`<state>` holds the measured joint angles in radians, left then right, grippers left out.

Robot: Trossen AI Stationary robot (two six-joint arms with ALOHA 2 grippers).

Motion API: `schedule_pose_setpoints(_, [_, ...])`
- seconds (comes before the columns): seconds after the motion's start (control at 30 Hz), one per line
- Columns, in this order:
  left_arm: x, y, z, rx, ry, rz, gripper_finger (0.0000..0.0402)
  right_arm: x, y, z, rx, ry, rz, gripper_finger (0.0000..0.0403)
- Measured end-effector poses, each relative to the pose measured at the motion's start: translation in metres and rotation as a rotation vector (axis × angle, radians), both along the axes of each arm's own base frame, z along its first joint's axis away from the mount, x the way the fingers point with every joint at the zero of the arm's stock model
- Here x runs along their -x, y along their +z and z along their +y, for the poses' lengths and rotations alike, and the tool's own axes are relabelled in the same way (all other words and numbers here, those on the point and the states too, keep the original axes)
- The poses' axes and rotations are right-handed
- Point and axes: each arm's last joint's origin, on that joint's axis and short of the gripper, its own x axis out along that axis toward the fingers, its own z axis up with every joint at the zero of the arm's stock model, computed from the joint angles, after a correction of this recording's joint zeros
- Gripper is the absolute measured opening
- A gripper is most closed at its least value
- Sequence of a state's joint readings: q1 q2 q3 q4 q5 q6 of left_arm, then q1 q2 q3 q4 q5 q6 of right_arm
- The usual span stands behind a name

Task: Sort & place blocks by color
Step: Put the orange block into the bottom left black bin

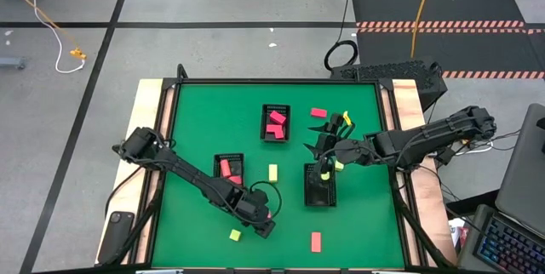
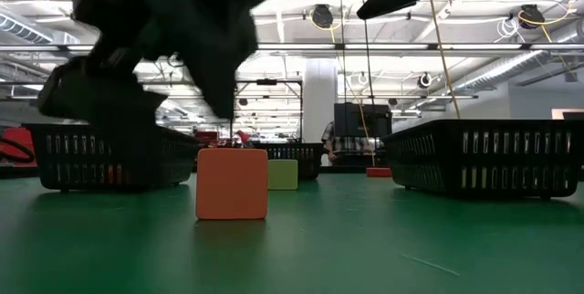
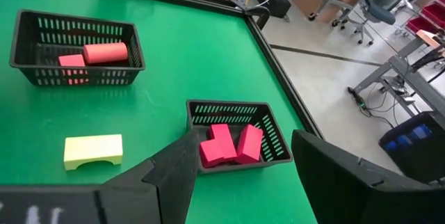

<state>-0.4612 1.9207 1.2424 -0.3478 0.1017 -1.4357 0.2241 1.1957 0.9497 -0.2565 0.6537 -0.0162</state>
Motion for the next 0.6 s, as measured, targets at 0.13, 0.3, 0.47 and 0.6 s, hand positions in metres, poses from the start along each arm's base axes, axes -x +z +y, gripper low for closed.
schedule_pose_setpoints(0.13, [-0.002,-0.001,0.007,-0.019,0.015,0.012,0.0284,0.000,0.000,0.000,0.000,0.000,0.001,0.0224])
schedule_pose_setpoints(0.3, [-0.005,-0.001,0.015,-0.033,0.038,0.012,0.0284,0.000,0.000,0.000,-0.004,0.002,0.002,0.0224])
schedule_pose_setpoints(0.47, [-0.004,-0.003,0.025,-0.069,0.052,0.047,0.0284,0.000,-0.001,0.001,-0.018,0.025,0.008,0.0224])
schedule_pose_setpoints(0.6, [-0.007,-0.003,0.031,-0.083,0.057,0.041,0.0284,0.000,-0.001,0.001,-0.017,0.025,0.010,0.0224])
